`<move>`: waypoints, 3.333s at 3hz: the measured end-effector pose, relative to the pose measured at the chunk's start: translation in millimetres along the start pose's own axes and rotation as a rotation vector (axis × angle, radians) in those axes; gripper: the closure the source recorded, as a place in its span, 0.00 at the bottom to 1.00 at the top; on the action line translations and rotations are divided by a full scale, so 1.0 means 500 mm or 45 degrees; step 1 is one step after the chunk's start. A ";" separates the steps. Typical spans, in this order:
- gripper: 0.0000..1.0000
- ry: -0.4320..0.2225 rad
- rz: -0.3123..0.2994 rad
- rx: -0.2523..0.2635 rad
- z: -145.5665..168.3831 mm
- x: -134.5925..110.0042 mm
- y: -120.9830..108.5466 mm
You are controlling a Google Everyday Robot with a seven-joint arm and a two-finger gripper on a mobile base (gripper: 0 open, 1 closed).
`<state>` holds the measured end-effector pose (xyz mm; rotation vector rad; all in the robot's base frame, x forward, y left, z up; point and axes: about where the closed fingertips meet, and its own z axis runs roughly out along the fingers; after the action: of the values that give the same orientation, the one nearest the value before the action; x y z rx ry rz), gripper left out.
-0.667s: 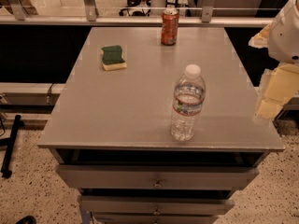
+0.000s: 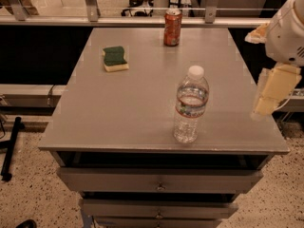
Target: Move sponge near water bottle
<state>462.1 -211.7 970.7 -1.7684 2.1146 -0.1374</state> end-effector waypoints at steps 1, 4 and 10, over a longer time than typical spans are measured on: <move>0.00 -0.099 -0.103 0.078 0.069 -0.029 -0.084; 0.00 -0.483 -0.120 0.101 0.202 -0.241 -0.265; 0.00 -0.913 0.219 -0.040 0.445 -0.508 -0.338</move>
Offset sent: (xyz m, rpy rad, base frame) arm 0.1445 0.0462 -0.0268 0.1377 -0.2172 0.1984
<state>730.7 35.5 874.7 -1.3533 1.7147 0.5040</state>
